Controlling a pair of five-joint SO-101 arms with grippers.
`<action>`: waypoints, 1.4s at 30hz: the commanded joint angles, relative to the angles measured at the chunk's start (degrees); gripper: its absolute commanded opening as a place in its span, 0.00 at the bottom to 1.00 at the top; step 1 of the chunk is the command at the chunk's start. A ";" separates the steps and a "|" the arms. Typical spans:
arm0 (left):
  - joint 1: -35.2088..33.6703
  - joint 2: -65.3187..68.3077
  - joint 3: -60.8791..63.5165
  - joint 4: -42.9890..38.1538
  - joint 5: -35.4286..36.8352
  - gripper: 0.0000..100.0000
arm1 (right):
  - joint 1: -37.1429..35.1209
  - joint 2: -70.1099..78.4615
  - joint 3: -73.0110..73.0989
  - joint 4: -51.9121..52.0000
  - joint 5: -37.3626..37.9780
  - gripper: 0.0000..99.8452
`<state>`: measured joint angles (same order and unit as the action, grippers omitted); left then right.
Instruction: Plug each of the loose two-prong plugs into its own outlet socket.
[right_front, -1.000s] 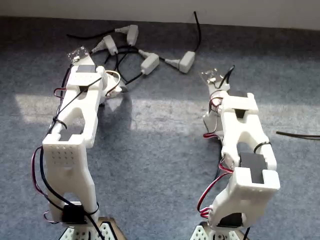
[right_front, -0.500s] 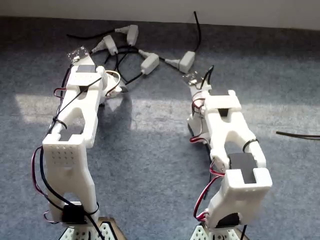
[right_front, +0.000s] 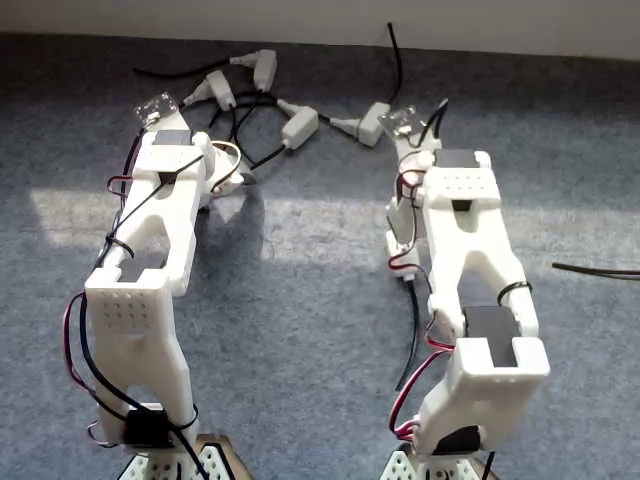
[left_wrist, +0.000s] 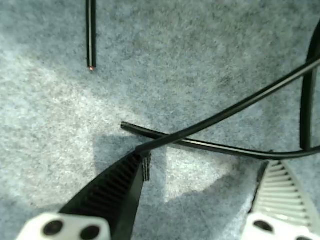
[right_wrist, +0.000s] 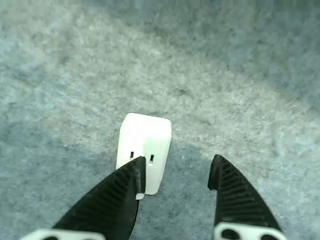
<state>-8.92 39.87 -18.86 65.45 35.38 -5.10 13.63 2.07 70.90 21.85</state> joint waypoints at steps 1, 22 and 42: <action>-1.89 -1.27 -1.63 -0.79 0.35 0.35 | 1.27 -0.48 -1.45 -1.80 -0.35 0.20; -1.89 -1.27 -1.63 -0.79 0.35 0.35 | -8.84 -0.66 14.37 -11.47 -0.88 0.20; -1.89 -1.27 -1.63 -0.79 0.35 0.35 | 5.32 -0.48 21.67 -18.68 9.14 0.20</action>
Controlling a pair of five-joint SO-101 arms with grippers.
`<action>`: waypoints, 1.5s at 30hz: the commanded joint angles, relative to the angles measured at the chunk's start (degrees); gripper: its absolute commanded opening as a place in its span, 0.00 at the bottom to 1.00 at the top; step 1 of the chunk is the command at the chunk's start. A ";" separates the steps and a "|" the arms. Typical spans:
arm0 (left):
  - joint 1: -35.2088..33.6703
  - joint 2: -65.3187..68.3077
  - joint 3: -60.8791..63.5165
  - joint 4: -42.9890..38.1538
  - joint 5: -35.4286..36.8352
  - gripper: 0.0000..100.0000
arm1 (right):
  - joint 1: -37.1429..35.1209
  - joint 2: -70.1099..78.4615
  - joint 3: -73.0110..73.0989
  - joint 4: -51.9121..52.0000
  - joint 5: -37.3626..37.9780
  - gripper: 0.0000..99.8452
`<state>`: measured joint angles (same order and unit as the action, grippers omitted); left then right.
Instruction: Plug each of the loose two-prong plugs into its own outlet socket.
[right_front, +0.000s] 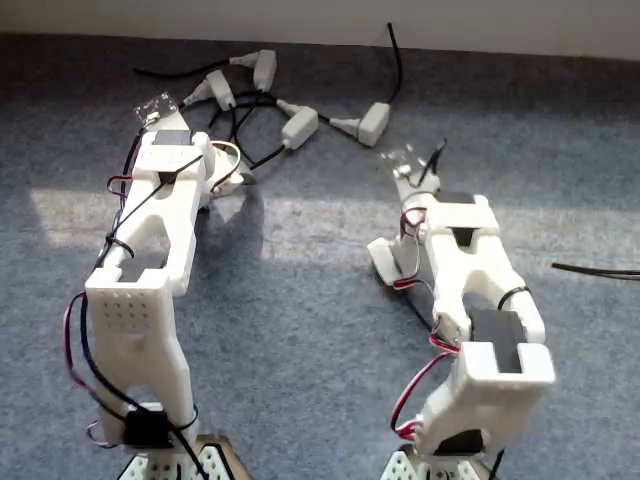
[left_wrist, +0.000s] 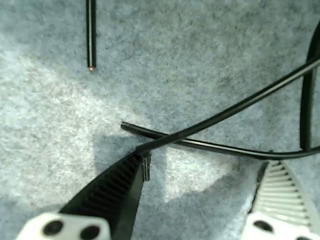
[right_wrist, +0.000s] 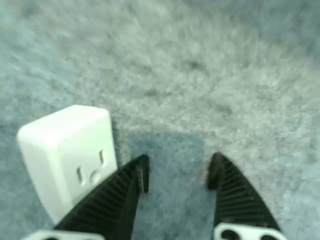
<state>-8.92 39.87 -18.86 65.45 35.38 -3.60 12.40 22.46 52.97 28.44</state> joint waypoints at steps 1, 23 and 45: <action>-1.89 -1.27 -1.54 -0.79 0.35 0.35 | 4.79 0.75 1.19 -0.75 3.43 0.20; -1.89 -1.27 -1.54 -0.88 0.35 0.35 | -0.66 0.13 -25.36 27.30 -2.55 0.20; -1.89 -1.27 -1.54 -0.88 0.35 0.35 | -10.33 0.66 -9.98 13.76 -6.24 0.20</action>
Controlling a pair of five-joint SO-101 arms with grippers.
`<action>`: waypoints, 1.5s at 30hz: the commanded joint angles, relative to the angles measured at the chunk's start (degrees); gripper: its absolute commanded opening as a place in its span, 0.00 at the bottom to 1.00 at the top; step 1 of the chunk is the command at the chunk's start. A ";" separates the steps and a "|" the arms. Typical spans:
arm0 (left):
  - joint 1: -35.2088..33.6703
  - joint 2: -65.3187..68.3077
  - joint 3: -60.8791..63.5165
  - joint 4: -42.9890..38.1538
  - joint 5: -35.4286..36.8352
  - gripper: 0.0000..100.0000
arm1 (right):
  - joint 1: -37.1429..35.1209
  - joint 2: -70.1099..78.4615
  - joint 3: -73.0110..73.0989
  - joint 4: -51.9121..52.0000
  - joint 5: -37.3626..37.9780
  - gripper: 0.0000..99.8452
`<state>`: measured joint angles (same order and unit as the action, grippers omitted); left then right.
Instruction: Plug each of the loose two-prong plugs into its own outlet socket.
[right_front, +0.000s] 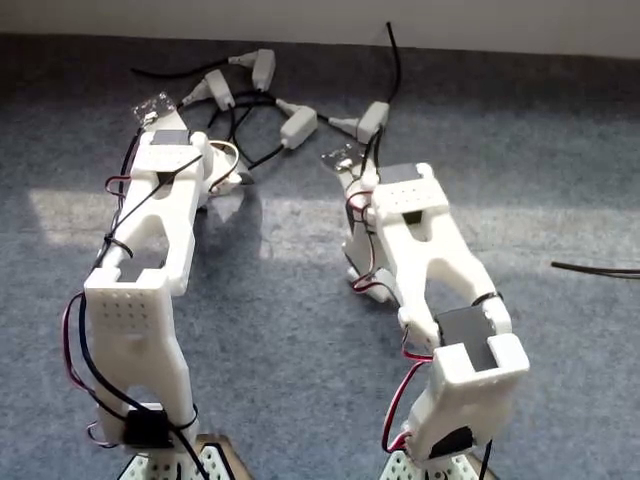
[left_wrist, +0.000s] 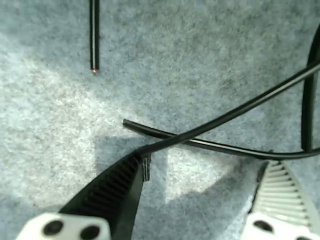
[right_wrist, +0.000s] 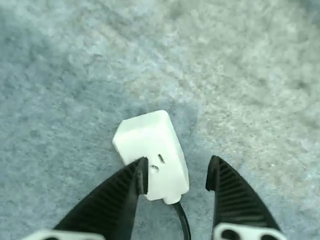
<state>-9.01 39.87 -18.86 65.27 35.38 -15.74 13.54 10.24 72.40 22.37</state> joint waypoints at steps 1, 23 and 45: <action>-1.80 -1.27 -1.54 -0.70 0.35 0.35 | 2.77 -0.48 3.56 -7.87 -0.18 0.20; -1.27 -1.27 -1.54 -0.70 0.18 0.35 | 18.68 4.09 6.90 -19.74 17.76 0.20; -0.66 -1.27 -1.63 -0.70 0.00 0.35 | 5.93 9.01 -31.34 27.91 11.52 0.20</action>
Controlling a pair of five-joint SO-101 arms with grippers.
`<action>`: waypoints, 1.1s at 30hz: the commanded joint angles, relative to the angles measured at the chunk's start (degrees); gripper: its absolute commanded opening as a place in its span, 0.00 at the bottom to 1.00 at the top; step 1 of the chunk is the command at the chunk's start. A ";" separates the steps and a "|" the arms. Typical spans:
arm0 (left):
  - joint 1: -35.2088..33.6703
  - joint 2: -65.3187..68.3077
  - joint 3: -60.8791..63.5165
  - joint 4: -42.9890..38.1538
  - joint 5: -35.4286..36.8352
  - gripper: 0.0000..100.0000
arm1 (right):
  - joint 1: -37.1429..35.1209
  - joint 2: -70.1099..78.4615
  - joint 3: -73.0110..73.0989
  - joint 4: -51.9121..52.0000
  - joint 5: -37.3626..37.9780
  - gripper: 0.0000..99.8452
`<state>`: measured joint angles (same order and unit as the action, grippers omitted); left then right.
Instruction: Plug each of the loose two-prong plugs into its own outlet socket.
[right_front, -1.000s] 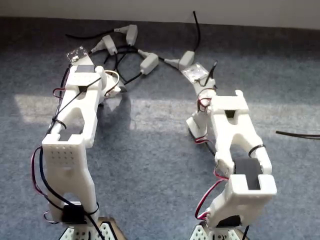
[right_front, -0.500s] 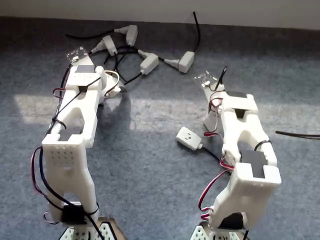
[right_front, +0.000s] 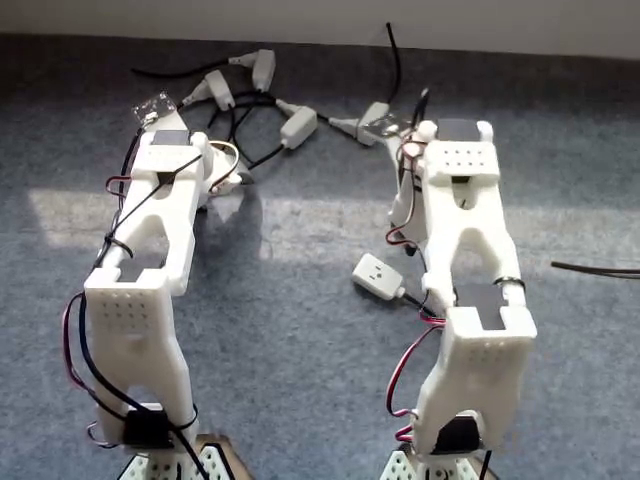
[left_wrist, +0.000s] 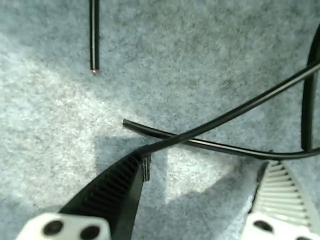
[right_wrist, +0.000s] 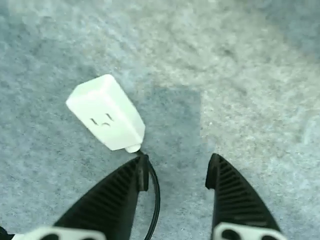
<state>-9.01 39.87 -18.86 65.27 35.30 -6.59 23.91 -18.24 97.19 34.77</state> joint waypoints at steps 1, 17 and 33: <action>-0.66 -1.27 -1.63 -0.70 0.09 0.35 | -4.18 -1.27 -2.86 3.12 -1.58 0.20; -0.57 -1.54 -1.63 -0.70 0.18 0.35 | -4.88 8.92 1.63 -13.05 -5.45 0.20; -0.22 -1.63 -1.63 -0.70 0.18 0.35 | -5.85 10.42 -2.51 -0.92 -5.36 0.20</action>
<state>-9.01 39.87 -18.86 65.27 35.30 -11.34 36.92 -18.51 89.63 29.58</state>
